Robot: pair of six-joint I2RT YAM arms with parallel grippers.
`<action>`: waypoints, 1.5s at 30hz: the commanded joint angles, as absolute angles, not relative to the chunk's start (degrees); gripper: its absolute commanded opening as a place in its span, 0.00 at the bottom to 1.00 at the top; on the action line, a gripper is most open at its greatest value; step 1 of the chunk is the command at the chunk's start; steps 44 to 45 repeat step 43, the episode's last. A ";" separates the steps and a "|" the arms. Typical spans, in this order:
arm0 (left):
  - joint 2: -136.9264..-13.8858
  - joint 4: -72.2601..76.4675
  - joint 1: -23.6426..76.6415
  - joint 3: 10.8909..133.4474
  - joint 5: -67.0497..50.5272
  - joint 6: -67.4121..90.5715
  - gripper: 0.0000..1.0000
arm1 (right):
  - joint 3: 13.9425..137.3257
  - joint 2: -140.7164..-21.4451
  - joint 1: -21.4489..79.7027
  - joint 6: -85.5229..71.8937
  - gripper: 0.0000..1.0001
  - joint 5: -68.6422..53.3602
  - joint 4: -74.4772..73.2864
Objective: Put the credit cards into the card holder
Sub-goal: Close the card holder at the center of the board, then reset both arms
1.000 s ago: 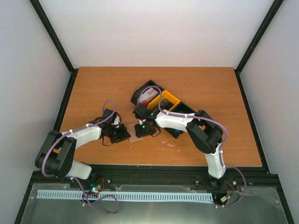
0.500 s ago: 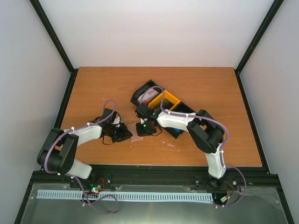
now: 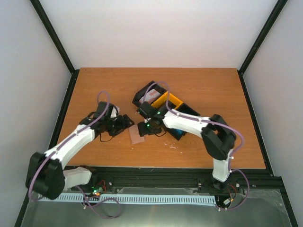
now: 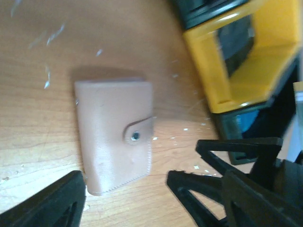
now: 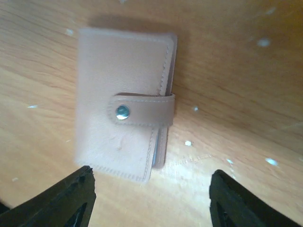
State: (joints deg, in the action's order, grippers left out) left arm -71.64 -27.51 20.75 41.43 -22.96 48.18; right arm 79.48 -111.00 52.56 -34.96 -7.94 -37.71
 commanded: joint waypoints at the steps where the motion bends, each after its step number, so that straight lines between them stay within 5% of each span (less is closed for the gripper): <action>1: -61.60 -34.49 21.01 46.15 -18.30 45.78 0.83 | 77.48 -96.40 52.84 -35.37 0.68 0.75 -42.15; 6: -49.55 -38.89 21.07 48.94 -16.26 43.42 0.99 | 68.34 -78.88 52.96 -35.89 0.75 8.23 -42.51; 14: -30.71 -43.17 21.01 52.69 -8.09 39.90 1.00 | 58.30 -50.24 53.78 -39.05 1.00 21.17 -48.86; 18: -25.02 -43.77 21.01 57.26 -5.83 35.72 1.00 | 59.02 -40.03 53.75 -37.75 1.00 25.11 -54.04; 29: -22.14 -49.09 21.01 64.85 -0.96 32.14 1.00 | 62.68 -28.22 53.75 -36.24 1.00 27.45 -63.75; 45: -18.15 -49.12 21.05 62.17 -4.40 36.73 1.00 | 62.29 -26.11 53.79 -35.51 1.00 22.96 -62.25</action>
